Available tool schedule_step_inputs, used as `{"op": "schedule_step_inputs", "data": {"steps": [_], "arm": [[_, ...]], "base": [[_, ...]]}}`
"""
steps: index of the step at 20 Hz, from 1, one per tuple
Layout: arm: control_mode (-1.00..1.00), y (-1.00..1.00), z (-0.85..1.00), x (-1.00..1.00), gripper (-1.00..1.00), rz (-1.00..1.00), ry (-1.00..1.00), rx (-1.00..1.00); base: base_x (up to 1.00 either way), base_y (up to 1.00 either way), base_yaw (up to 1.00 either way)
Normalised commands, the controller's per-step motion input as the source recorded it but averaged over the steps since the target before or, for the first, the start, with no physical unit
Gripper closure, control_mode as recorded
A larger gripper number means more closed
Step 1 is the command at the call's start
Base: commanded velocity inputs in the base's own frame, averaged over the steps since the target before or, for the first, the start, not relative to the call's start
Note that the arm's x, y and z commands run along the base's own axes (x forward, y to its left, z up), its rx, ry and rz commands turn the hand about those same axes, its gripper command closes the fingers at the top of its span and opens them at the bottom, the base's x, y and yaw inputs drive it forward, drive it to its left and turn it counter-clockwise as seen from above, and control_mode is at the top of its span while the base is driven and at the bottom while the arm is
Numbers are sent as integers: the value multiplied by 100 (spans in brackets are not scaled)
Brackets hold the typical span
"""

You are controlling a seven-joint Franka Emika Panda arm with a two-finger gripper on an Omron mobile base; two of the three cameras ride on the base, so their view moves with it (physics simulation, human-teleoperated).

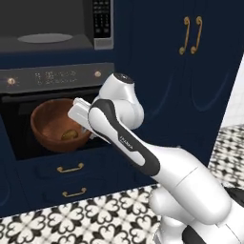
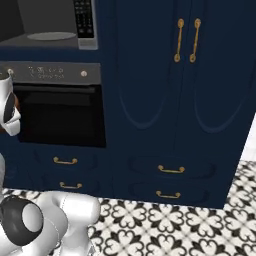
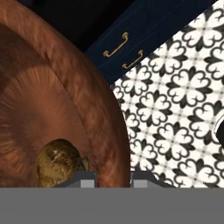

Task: Pick the mushroom from the sink and place it in the bowl. Then pick the bowl and place it in the microwave. Then close the microwave door and press the start button.

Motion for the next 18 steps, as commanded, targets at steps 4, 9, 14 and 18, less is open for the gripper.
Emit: {"op": "schedule_step_inputs", "data": {"steps": [4, 9, 14, 18], "arm": [[100, 0, 0, 0, 100, 0, 0, 0], [100, 0, 0, 0, 100, 0, 0, 0], [100, 0, 0, 0, 100, 0, 0, 0], [100, 0, 0, 0, 100, 0, 0, 0]], "base": [[80, 9, 16], [64, 43, 27], [43, 40, 31], [52, 0, 3]]}}
